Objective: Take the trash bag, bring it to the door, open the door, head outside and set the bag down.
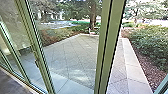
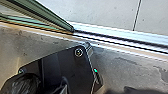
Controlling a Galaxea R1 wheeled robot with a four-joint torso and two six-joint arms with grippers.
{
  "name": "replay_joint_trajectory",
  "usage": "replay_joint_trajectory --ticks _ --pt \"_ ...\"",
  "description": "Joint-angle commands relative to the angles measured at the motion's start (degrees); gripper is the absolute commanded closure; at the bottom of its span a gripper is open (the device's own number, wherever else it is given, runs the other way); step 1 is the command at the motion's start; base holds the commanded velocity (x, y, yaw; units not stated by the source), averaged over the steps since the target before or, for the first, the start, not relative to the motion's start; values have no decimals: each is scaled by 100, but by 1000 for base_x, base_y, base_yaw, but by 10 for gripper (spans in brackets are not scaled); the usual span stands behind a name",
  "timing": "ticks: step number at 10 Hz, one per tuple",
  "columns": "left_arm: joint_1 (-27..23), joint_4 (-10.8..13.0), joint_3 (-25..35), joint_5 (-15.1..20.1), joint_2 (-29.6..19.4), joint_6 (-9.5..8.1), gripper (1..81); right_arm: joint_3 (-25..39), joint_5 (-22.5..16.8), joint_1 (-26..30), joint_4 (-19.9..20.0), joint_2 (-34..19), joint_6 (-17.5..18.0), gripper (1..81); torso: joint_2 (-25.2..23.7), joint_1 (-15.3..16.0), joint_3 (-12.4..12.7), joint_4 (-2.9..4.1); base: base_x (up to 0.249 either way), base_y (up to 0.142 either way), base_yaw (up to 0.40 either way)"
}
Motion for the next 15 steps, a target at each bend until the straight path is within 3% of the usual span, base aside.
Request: replay_joint_trajectory --ticks 1,4,8,10,11,13,14,15 --pt "-164 22 30 428 17 53 811 -1403 523 -516 -436 1036 -41 10 0 0 0 0 0 0 0" --pt "-225 13 30 401 -28 53 811 -2559 1201 -1061 -392 1918 -138 10 0 0 0 0 0 0 0" --pt "-339 22 -5 410 -36 53 811 -3604 1219 -1615 -567 2971 -198 10 -2 0 2 0 0 0 0" --pt "-366 39 -23 437 -19 53 811 -3808 1367 -1799 -324 3297 -776 10 -2 0 2 0 0 0 0" --pt "-366 39 -23 437 -28 53 811 -3922 1368 -1817 223 3439 -1368 10 -2 0 2 0 0 0 0" --pt "-366 30 -23 419 -19 53 811 -4388 1298 -1808 1919 3711 -3090 10 -2 0 5 0 0 0 0" --pt "-375 13 -31 401 -10 53 811 -4484 1306 -1834 2148 3755 -3302 10 -5 -2 5 0 0 0 0" --pt "-409 -13 -101 375 7 44 811 -4458 1350 -1843 2131 3781 -3378 10 -5 -2 5 0 0 0 0"
